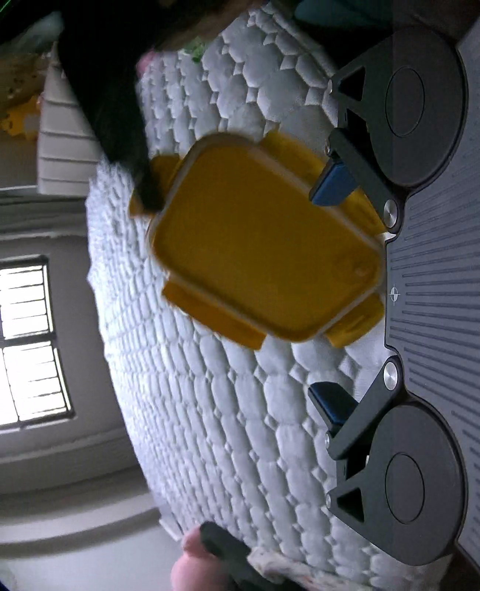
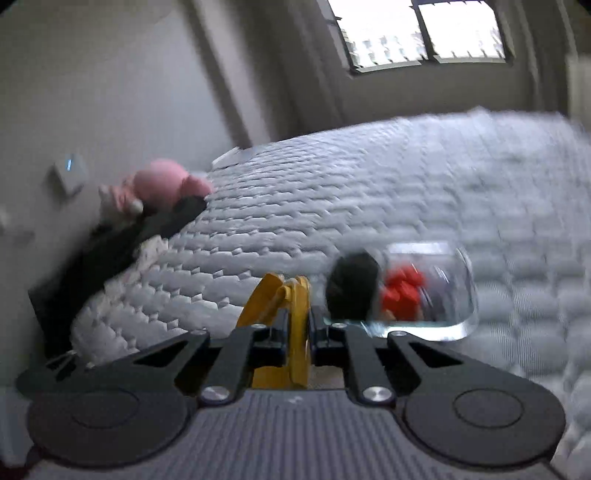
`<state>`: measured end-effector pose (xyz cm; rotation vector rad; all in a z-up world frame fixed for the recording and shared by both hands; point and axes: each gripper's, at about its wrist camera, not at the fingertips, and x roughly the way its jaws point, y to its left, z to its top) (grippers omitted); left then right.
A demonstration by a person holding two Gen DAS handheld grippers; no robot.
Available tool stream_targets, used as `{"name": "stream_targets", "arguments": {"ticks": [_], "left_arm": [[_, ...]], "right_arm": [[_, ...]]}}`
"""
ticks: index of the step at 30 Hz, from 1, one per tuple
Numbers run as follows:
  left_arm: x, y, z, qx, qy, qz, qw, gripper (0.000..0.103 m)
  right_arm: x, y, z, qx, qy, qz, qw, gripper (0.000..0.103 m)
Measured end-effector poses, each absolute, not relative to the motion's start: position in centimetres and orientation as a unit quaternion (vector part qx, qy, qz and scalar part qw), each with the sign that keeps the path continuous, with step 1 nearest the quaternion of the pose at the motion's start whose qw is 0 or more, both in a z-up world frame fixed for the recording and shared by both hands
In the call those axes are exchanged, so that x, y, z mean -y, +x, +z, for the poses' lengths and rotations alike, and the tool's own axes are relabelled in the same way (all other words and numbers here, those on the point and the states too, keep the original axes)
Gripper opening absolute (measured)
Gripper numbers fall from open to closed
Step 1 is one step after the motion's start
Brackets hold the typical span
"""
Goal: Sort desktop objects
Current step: 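Raise and tilt the yellow lid with the right gripper toward the left gripper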
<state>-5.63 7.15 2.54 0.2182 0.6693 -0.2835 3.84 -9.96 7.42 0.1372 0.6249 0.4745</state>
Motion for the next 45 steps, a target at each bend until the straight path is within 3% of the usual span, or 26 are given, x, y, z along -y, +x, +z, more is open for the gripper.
{"name": "stream_targets", "arguments": {"ticks": [11,16,25,26,27,29,33,37,43,44,45], "left_arm": [[-5.9,-6.4,1.9,-0.327,0.075,-0.101,0.937,0.103],[-5.9,-5.9,2.1,-0.292,0.089,-0.005,0.952,0.103],[-9.4,-6.3,4.0,-0.231,0.002,0.027,0.973,0.103],[-10.3,-6.4,4.1,-0.227,-0.013,0.031,0.973,0.103],[-11.2,-6.3,4.1,-0.233,-0.033,0.029,0.971,0.103],[-13.4,-5.8,3.8,-0.257,-0.083,0.022,0.962,0.103],[-17.8,-4.2,1.8,-0.319,-0.209,0.013,0.924,0.103],[-21.6,-3.2,-0.7,-0.357,-0.317,0.006,0.879,0.103],[-23.4,-3.6,-2.9,-0.366,-0.388,-0.003,0.846,0.103],[-23.6,-3.7,-3.2,-0.365,-0.397,0.000,0.842,0.100],[-23.8,-3.9,-3.5,-0.366,-0.405,-0.003,0.838,0.079]], "right_arm": [[2.9,1.7,12.9,-0.322,0.068,0.331,0.885,0.020],[1.5,1.0,13.1,-0.322,0.071,0.371,0.868,0.024],[1.6,0.7,12.6,-0.325,0.112,0.451,0.824,0.033],[2.0,0.6,12.5,-0.310,0.121,0.451,0.828,0.046],[2.7,0.3,12.4,-0.285,0.129,0.445,0.839,0.075],[4.8,-0.7,12.0,-0.215,0.145,0.422,0.869,0.103],[8.3,-2.0,9.4,-0.107,0.148,0.386,0.904,0.103],[8.4,0.0,5.2,-0.211,0.135,0.375,0.893,0.103],[7.6,3.4,-3.2,-0.414,0.269,0.384,0.780,0.103],[7.5,3.7,-4.3,-0.439,0.292,0.370,0.765,0.103],[7.6,3.9,-5.1,-0.453,0.316,0.359,0.752,0.103]]}}
